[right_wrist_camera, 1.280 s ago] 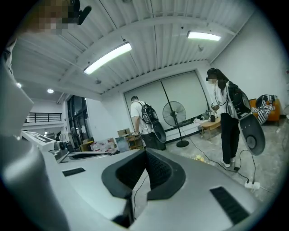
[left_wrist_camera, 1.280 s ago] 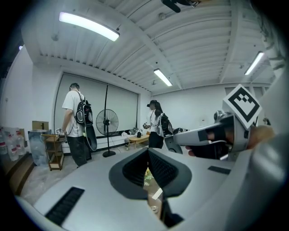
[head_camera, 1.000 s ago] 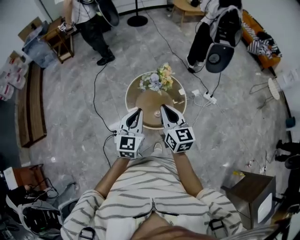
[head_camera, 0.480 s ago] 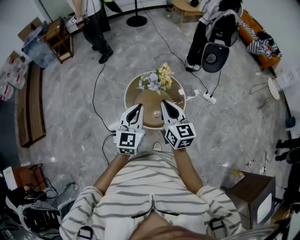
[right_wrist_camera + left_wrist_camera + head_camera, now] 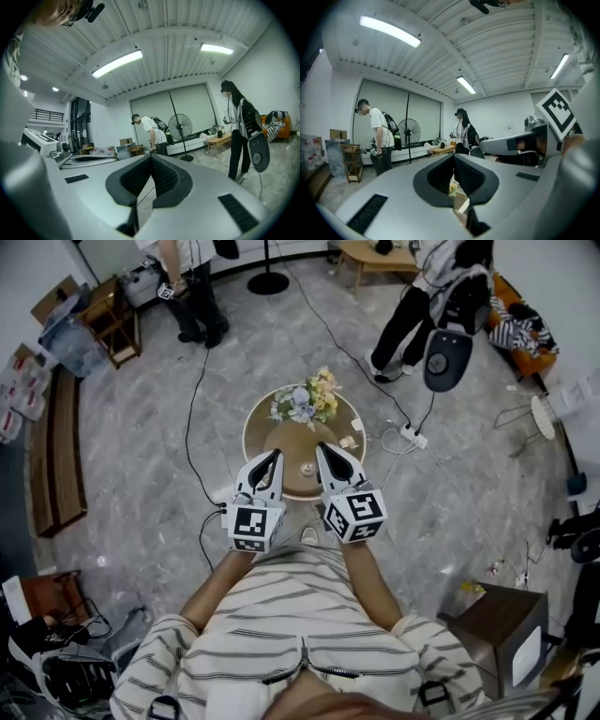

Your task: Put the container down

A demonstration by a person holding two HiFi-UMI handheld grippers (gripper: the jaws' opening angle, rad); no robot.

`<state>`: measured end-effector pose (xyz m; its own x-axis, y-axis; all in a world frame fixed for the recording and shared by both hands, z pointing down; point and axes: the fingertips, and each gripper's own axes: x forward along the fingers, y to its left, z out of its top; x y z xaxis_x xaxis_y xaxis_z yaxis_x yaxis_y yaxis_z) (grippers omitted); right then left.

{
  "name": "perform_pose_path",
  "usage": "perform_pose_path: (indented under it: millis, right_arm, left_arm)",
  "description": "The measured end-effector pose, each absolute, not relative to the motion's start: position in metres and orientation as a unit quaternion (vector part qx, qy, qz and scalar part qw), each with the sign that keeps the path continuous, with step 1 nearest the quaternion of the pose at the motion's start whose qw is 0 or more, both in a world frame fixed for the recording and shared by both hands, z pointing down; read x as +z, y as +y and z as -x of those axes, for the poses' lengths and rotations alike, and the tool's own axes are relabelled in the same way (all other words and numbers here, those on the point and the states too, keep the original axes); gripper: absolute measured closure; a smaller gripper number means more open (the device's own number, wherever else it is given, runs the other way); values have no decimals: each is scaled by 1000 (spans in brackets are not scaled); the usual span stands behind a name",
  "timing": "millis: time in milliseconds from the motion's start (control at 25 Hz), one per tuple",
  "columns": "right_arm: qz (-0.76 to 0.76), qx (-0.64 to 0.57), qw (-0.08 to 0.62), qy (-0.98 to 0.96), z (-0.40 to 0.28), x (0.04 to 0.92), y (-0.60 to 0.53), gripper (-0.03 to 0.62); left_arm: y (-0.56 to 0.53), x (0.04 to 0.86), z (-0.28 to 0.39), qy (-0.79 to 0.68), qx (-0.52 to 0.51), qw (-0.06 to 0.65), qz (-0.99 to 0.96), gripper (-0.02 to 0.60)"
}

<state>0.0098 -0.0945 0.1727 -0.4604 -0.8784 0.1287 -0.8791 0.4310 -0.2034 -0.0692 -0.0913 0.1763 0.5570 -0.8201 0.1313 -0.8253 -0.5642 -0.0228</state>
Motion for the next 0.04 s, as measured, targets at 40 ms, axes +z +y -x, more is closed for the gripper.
perform_pose_path:
  millis: [40]
  right_arm:
    - [-519, 120, 1, -846, -9, 170, -95, 586]
  left_arm:
    - [-92, 174, 69, -466, 62, 20, -882, 581]
